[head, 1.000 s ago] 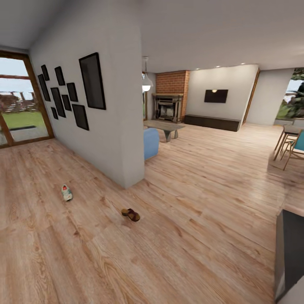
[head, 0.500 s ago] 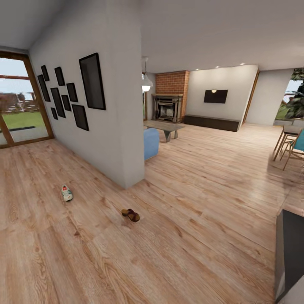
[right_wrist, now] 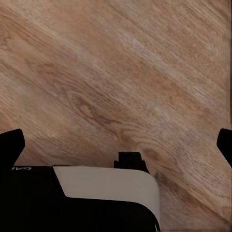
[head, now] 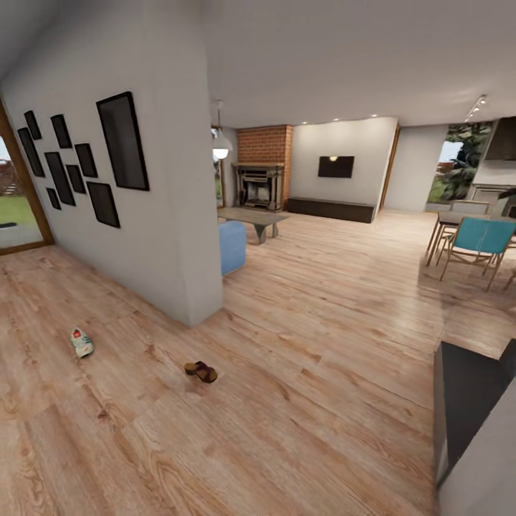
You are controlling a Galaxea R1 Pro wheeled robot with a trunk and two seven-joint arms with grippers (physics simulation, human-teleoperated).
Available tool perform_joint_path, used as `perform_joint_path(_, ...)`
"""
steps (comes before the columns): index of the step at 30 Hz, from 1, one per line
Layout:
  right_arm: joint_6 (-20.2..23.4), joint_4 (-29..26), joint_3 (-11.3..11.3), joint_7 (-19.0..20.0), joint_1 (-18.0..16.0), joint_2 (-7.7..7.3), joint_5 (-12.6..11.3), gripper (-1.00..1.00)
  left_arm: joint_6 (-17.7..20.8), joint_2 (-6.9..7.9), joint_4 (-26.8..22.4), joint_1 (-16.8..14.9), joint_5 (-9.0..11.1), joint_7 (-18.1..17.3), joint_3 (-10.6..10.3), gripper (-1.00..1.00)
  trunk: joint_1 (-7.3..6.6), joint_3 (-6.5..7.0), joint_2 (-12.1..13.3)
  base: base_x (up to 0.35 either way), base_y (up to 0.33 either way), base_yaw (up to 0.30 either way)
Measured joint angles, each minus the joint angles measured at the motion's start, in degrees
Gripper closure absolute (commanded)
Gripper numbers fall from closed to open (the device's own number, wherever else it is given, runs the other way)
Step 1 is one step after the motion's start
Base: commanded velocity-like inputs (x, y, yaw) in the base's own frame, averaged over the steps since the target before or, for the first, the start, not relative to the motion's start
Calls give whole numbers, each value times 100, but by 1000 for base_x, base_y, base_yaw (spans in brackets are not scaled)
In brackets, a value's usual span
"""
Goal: Pick up the two gym shoes and the two sandals from the corridor floor and place them onto the hallstand (shoe rack) in the corridor, making sure they are on the rack and not on the floor. Arrange them so the two gym shoes are next to each other and the two sandals are next to each other.
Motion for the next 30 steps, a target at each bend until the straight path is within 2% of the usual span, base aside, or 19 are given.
perform_joint_path(10, 0, 3, 3, 0, 0, 5, 0, -100, 1, 0, 0, 0, 0, 1, 1, -100, 1, 7, 0, -212, 61, -286)
perform_joint_path(30, 0, 11, 0, 0, 0, 1, 0, -100, 7, 0, 0, 0, 0, 2, 6, -100, 0, 7, 0, -6, 2, -289)
